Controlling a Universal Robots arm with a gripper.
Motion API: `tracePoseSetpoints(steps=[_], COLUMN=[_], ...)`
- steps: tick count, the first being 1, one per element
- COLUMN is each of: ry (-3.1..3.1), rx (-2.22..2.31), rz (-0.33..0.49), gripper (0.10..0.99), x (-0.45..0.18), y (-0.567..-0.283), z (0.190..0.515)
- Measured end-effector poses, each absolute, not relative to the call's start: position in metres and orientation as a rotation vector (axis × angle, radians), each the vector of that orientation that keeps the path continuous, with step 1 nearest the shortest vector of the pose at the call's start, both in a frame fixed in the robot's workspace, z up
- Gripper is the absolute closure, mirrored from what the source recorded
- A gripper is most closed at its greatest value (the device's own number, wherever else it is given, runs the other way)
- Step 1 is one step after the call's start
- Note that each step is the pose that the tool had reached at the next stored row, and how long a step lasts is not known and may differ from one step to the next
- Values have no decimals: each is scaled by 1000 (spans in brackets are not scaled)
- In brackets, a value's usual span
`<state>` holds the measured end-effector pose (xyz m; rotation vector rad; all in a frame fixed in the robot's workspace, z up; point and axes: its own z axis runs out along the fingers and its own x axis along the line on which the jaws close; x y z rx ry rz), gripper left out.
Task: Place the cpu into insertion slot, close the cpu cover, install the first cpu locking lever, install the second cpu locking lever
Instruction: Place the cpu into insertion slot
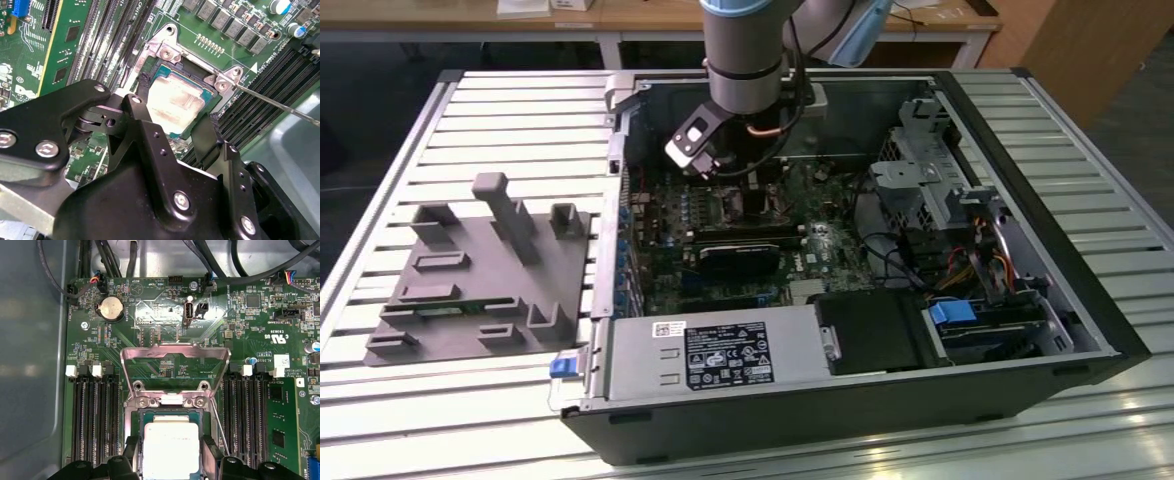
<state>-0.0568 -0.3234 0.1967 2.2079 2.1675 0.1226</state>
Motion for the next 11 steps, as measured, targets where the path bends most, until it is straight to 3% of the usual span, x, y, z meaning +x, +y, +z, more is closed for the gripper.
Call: tracePoseSetpoints(steps=[11], ry=[2167], rx=[2208], rz=[123], gripper=[475], x=[-57], y=[-323], z=[207])
